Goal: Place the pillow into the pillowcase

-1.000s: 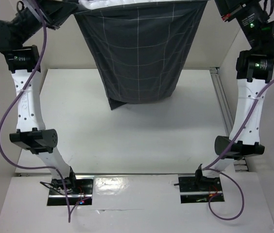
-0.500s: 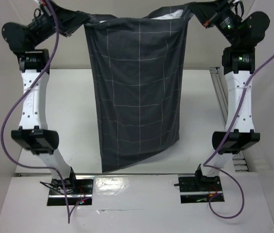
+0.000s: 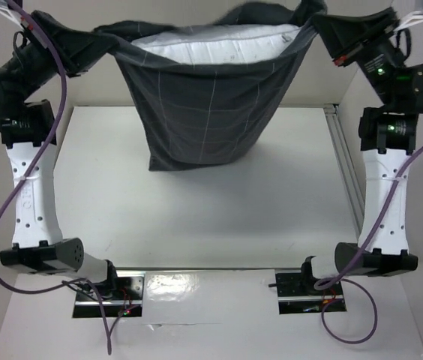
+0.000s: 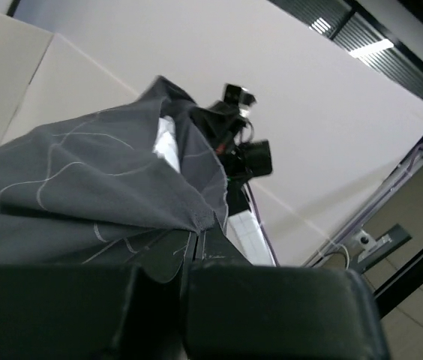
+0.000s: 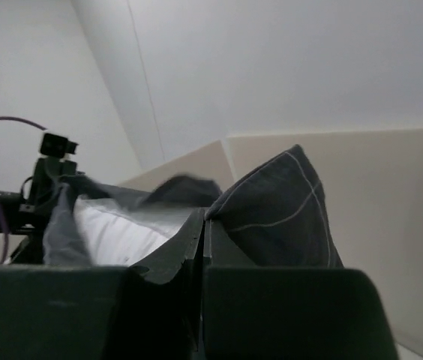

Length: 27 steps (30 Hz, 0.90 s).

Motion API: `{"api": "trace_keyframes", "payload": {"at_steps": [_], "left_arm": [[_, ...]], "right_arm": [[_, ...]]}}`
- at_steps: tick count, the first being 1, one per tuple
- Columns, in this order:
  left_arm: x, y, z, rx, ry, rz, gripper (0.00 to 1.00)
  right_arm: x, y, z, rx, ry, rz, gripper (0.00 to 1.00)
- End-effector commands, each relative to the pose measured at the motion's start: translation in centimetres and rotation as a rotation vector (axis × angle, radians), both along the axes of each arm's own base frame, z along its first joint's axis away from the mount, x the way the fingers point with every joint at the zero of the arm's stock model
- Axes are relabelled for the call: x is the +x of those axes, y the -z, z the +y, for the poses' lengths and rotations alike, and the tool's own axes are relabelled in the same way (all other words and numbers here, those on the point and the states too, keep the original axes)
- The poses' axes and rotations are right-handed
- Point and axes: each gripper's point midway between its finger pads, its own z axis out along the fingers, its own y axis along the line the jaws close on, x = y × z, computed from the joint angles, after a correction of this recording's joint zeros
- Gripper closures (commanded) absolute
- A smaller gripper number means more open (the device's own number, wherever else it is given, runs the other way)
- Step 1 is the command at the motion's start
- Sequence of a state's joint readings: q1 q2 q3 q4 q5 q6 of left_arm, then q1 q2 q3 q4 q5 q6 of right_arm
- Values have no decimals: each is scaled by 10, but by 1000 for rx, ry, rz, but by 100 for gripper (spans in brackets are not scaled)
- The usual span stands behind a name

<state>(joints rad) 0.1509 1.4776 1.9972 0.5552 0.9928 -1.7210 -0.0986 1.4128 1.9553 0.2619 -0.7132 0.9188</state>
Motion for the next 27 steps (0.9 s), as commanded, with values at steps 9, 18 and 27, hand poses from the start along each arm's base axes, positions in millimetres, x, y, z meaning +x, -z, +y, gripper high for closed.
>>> {"api": "trace_keyframes", "payload": {"at_steps": [9,18,27], "left_arm": [[18,-14,2,58,4,-161,100],[46,20,4,39,-19,-43,100],[4,-50,20,19,-59,-206,100]], "right_arm": [[40,-33,-7,-20,120,-85,100],[88,53,9,-55,79,137,100],[26,-58,-22,5,128,-122,100]]}}
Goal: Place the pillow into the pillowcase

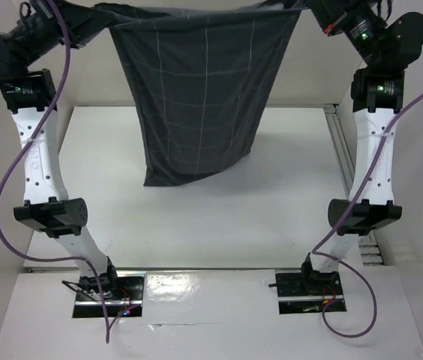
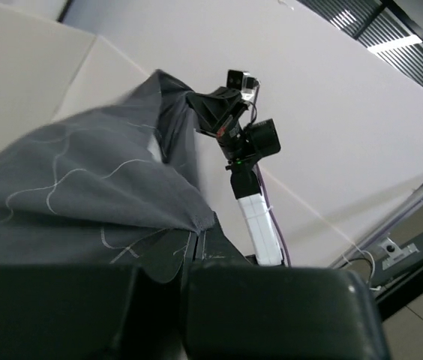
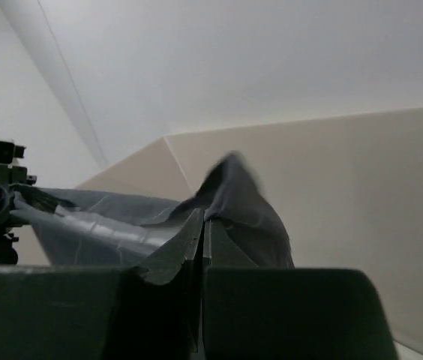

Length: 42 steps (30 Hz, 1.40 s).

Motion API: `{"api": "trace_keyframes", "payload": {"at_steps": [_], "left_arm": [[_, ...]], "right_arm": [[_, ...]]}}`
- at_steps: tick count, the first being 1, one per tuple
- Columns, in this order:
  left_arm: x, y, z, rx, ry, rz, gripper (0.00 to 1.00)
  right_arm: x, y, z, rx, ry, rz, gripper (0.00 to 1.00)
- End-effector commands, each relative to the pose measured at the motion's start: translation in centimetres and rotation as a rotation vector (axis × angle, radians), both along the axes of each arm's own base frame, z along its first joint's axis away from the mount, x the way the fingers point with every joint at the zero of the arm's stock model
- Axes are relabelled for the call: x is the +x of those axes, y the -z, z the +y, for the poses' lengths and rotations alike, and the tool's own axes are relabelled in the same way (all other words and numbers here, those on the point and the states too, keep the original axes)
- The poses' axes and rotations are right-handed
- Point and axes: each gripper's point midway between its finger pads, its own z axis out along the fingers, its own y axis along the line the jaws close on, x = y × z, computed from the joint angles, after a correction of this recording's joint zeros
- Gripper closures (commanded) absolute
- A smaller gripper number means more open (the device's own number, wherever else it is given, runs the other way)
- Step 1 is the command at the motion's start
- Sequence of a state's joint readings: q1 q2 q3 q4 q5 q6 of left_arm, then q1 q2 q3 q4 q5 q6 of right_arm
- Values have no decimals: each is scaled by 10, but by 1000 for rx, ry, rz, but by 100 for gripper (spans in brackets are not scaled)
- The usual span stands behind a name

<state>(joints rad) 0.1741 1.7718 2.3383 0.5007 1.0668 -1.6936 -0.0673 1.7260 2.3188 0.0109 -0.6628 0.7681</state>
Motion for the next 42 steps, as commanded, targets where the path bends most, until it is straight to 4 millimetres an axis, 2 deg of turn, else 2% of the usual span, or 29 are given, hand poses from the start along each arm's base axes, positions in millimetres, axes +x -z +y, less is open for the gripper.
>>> {"api": "trace_keyframes", "payload": {"at_steps": [1,3,5,6,7,8,11,13,14,15,16,17,18,19,20,21,22,24,26,27,28,29,33,35,37,39,40,42], "left_arm": [[-64,-59,13,-52,-73,-215,100],[-73,-62,13,-48,-92,-254,100],[-64,-46,12,-36,-105,-200,100],[-58,-39,11,-29,-111,-198,100],[-37,-16,13,-35,-99,-121,100],[-35,-9,9,-37,-84,-114,100],[-23,6,8,-30,-71,-71,100],[-22,-6,8,-23,-59,-93,100],[-25,-15,7,-25,-51,-108,100],[-39,-37,9,-20,-47,-179,100],[-46,-50,12,-29,-57,-214,100],[-52,-60,18,-48,-70,-227,100],[-64,-69,23,-63,-80,-275,100],[-74,-79,30,-113,-79,-275,100],[-84,-82,39,-125,-121,-283,100],[-92,-84,40,-126,-144,-299,100],[-88,-83,42,-108,-198,-310,100],[-102,-89,36,-89,-232,-335,100],[-109,-91,36,-96,-220,-331,100],[-107,-91,37,-100,-208,-329,100],[-99,-87,40,-103,-192,-306,100],[-102,-88,38,-100,-191,-315,100],[-81,-79,46,-103,-205,-264,100],[-77,-75,47,-100,-198,-251,100],[-70,-73,50,-103,-199,-239,100],[-61,-70,54,-100,-216,-232,100],[-53,-68,57,-102,-222,-217,100],[-48,-67,62,-102,-234,-213,100]], "right_arm": [[-84,-89,-26,47,62,-288,100],[-91,-90,-30,60,47,-302,100],[-76,-71,-27,51,35,-246,100],[-61,-58,-25,24,51,-220,100],[-53,-43,-13,18,28,-169,100],[-24,-9,-12,13,29,-75,100],[-1,28,-11,12,47,16,100],[-4,18,-11,9,47,-20,100],[-17,-10,-10,6,47,-78,100],[-11,-19,-19,13,64,-89,100],[-23,-38,-25,21,74,-127,100],[-64,-81,-29,25,82,-259,100],[-82,-96,-34,40,83,-310,100],[-93,-106,-52,84,90,-323,100],[-122,-122,-54,89,90,-418,100],[-133,-129,-59,112,107,-447,100],[-149,-136,-59,117,118,-478,100],[-148,-136,-62,113,127,-483,100],[-152,-136,-59,118,103,-475,100],[-146,-134,-61,121,104,-465,100],[-148,-133,-59,115,90,-466,100],[-147,-132,-59,121,82,-463,100],[-134,-124,-62,122,81,-432,100],[-134,-123,-61,113,75,-429,100],[-119,-116,-66,122,79,-398,100],[-104,-109,-63,130,59,-376,100],[-105,-109,-59,132,49,-375,100],[-85,-100,-57,145,28,-341,100]]}}
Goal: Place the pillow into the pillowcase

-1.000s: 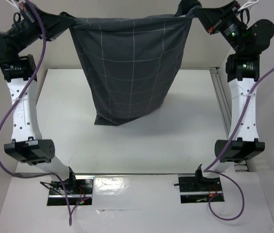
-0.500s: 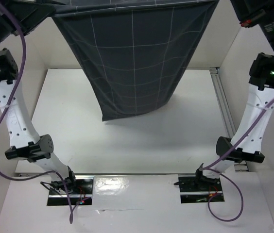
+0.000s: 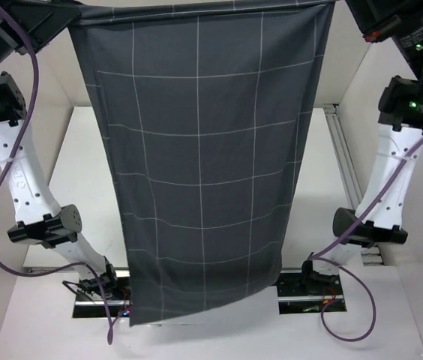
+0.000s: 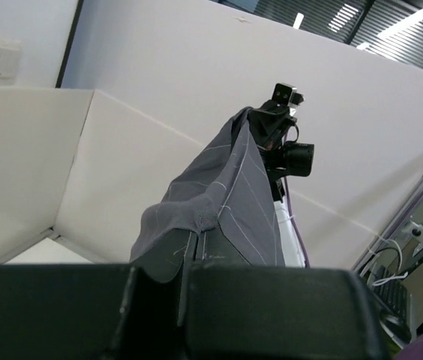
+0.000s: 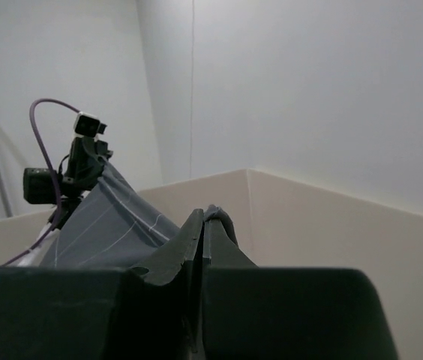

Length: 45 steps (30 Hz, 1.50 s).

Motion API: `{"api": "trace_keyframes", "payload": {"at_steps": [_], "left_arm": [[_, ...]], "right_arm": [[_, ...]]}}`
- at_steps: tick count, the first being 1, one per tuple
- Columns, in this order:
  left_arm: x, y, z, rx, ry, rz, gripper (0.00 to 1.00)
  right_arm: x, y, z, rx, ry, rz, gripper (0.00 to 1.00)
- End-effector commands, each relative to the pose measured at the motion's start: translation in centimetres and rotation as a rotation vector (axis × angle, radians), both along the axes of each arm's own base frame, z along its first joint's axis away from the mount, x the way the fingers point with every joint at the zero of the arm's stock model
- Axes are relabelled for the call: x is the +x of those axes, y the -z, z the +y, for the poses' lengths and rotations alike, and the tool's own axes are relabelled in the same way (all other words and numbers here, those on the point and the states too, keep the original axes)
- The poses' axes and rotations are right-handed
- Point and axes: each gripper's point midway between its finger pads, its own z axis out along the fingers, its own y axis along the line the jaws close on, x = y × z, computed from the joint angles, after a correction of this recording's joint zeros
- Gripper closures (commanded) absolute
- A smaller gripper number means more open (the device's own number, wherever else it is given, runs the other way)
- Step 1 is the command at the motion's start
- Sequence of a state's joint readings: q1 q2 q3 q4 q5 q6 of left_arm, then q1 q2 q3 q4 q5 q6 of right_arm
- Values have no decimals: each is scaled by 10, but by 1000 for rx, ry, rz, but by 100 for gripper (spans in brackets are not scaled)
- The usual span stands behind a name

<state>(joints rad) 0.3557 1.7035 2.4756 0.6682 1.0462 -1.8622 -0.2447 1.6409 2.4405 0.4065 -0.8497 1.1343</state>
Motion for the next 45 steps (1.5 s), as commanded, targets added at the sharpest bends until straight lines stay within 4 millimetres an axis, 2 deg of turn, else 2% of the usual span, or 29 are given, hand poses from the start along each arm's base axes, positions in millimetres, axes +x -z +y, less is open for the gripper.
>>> {"api": "trace_keyframes", "payload": {"at_steps": [1,6,7,13,14,15,17,19,20,21,23,24,26,27,28,29,30,31,32,33,34,35,36,37,38,40,41,44,45], "left_arm": [[43,-7,39,-134,-98,22,100],[64,1,48,-141,-99,41,100],[64,1,48,-141,-99,41,100],[80,0,60,-179,-108,47,100],[67,-9,67,-179,-135,1,100],[66,-10,75,-190,-147,-7,100],[48,-23,93,-219,-198,-45,100],[25,-33,94,-207,-239,-99,100],[11,-38,88,-199,-253,-113,100],[3,-40,82,-186,-256,-135,100],[-13,-35,65,-122,-247,-154,100],[-24,-31,56,-108,-240,-144,100],[-42,-16,33,-44,-198,-150,100],[-30,0,33,-53,-178,-94,100],[-57,2,11,-4,-172,-132,82],[-57,15,3,80,-184,-142,61],[-59,22,-9,99,-127,-108,36],[-63,28,-17,125,-94,-107,0],[-73,36,-26,162,-62,-124,0],[-69,46,-31,162,-16,-101,0],[-67,52,-33,172,2,-99,0],[-68,57,-35,189,11,-104,0],[-60,65,-35,199,6,-95,0],[-48,72,-33,176,18,-16,0],[-45,75,-34,186,11,-27,0],[-25,90,-32,166,20,74,0],[-17,97,-35,174,19,64,0],[5,120,-37,176,18,157,0],[18,140,-39,187,23,216,0]], "right_arm": [[65,-5,-50,207,144,21,100],[79,-3,-37,208,108,17,100],[88,0,-40,219,114,25,100],[97,-4,-34,246,88,-7,100],[99,-4,-34,245,87,-15,100],[95,-8,-31,251,81,-26,100],[100,-5,-32,255,74,-25,100],[106,1,-32,253,64,3,100],[107,2,-32,253,65,6,100],[124,18,-33,249,66,64,100],[137,37,-33,245,66,125,100],[149,63,-34,238,73,190,100],[166,99,-42,228,124,269,100],[179,140,-57,238,176,383,100],[188,163,-68,249,216,437,100],[195,187,-80,247,253,479,100],[199,212,-102,260,310,540,100],[214,267,-118,271,351,664,100],[222,299,-130,247,399,726,96],[231,342,-142,243,409,856,81],[234,374,-143,243,388,944,62],[231,391,-136,215,339,992,51],[228,406,-132,212,319,1027,41],[227,414,-124,186,304,1053,34],[227,419,-121,128,329,1049,28],[226,424,-107,62,369,1098,25],[220,437,-96,-15,378,1140,22],[219,441,-88,-96,427,1172,18],[218,451,-79,-148,430,1191,18]]}}
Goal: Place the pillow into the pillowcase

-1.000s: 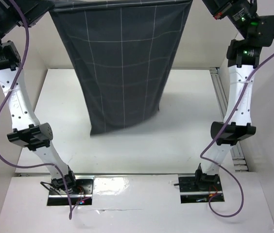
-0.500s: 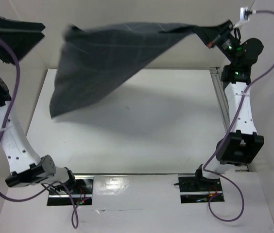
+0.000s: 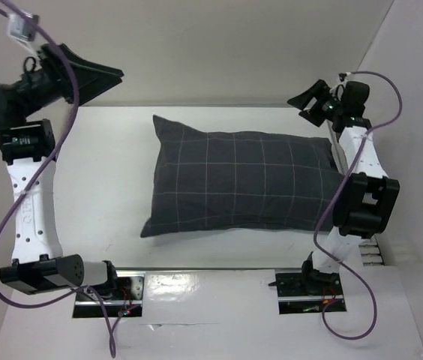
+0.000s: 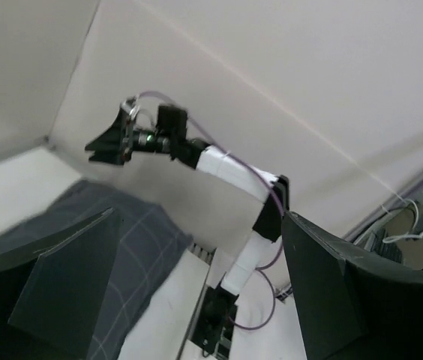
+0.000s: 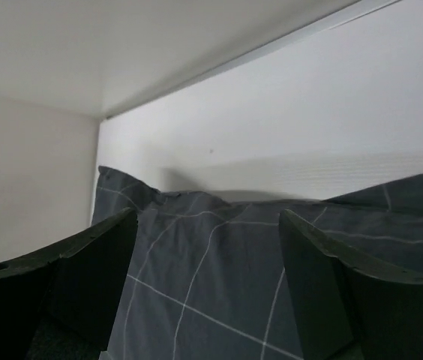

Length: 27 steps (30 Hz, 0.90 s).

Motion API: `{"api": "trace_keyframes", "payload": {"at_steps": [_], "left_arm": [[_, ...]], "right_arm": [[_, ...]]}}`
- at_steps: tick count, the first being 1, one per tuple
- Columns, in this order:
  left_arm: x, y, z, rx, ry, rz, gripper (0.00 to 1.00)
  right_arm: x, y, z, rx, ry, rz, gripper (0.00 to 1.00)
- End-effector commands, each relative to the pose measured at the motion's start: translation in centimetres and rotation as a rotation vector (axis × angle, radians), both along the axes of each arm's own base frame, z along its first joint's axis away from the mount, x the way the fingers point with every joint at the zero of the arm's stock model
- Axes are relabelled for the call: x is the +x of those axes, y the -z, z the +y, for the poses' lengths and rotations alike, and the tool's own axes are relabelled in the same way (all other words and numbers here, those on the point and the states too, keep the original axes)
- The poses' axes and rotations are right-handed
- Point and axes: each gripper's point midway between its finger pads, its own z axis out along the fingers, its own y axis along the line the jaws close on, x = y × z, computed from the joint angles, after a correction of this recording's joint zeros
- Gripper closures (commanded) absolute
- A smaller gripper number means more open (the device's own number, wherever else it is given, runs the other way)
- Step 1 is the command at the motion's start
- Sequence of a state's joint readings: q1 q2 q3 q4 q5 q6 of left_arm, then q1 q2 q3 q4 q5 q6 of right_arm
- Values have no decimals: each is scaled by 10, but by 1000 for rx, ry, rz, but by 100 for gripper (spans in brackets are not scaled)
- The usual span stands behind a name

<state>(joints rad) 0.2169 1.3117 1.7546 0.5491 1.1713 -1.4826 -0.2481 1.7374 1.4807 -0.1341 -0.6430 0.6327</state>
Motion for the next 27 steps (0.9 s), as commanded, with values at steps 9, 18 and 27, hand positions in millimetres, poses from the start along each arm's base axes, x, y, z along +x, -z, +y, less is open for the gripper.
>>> {"api": "trace_keyframes", "payload": {"at_steps": [9,18,27], "left_arm": [[57,184,-1,140,-93,456,5],[53,263,0,158,-127,638,7],[53,290,2,208,-185,693,7]], "right_arm": [[-79,67,55,-514,52,258,1],[-132,137,105,-599,50,377,7],[-109,141,244,-430,-145,293,15]]}}
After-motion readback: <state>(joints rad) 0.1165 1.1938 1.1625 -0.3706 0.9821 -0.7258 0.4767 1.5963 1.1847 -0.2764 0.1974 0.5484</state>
